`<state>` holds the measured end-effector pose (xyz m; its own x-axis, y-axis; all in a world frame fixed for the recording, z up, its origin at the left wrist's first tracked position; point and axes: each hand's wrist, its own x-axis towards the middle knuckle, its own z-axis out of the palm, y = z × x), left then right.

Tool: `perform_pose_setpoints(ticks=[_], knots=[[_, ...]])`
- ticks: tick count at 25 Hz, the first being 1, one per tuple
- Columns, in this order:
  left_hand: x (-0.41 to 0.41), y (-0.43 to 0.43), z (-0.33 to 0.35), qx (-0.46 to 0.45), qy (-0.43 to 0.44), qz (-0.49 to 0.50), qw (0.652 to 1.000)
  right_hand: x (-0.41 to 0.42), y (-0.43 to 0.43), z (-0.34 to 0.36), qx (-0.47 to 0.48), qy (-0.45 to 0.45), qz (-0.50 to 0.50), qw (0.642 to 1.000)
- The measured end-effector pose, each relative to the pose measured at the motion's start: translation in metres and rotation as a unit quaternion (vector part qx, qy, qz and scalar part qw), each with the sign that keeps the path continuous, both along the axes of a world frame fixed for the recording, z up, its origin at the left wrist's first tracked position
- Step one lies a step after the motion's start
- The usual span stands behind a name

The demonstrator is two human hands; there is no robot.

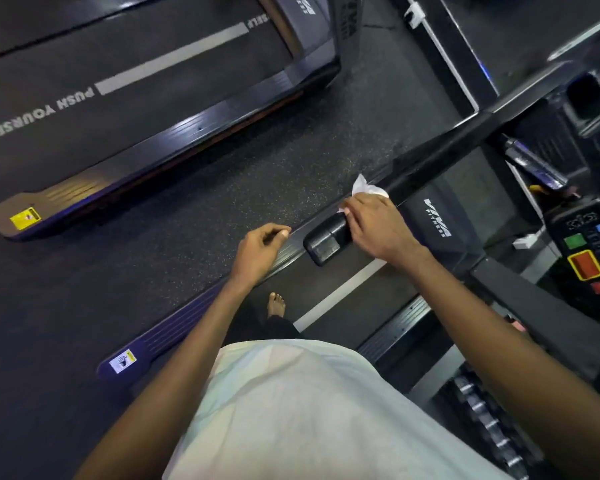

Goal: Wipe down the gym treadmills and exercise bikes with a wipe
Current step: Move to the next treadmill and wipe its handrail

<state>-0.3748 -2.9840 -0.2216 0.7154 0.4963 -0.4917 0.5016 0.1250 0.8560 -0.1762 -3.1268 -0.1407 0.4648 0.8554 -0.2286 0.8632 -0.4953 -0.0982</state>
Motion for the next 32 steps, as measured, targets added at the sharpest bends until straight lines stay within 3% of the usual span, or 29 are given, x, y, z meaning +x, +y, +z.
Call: perform_pose_setpoints(ticks=[2,5,9,15,19,24,28,32], knots=[[-0.002,0.010,-0.004,-0.008,0.007,0.018,1.000,-0.004,0.013,-0.001,-0.034,-0.011,0.001,0.999],[0.003,0.021,-0.006,-0.016,0.021,0.040,0.999,-0.026,0.031,-0.005,-0.068,0.044,0.063,0.995],[0.013,0.029,-0.004,-0.022,0.036,0.041,0.998,-0.030,0.030,-0.002,-0.053,0.095,0.122,0.987],[0.020,0.033,0.001,-0.035,0.036,-0.004,0.999,-0.001,0.017,-0.006,0.015,0.036,-0.032,0.999],[0.033,0.021,0.015,-0.037,0.011,-0.109,0.993,-0.021,-0.005,-0.012,0.096,0.025,-0.060,0.993],[0.051,0.006,0.028,-0.019,-0.001,-0.213,0.977,-0.038,-0.020,-0.024,0.270,0.017,-0.242,0.932],[0.056,0.004,0.040,0.013,0.002,-0.238,0.971,-0.081,-0.034,-0.030,0.318,0.040,-0.247,0.915],[0.059,0.004,0.049,0.038,0.018,-0.250,0.967,-0.058,-0.029,-0.028,0.383,0.059,-0.397,0.832]])
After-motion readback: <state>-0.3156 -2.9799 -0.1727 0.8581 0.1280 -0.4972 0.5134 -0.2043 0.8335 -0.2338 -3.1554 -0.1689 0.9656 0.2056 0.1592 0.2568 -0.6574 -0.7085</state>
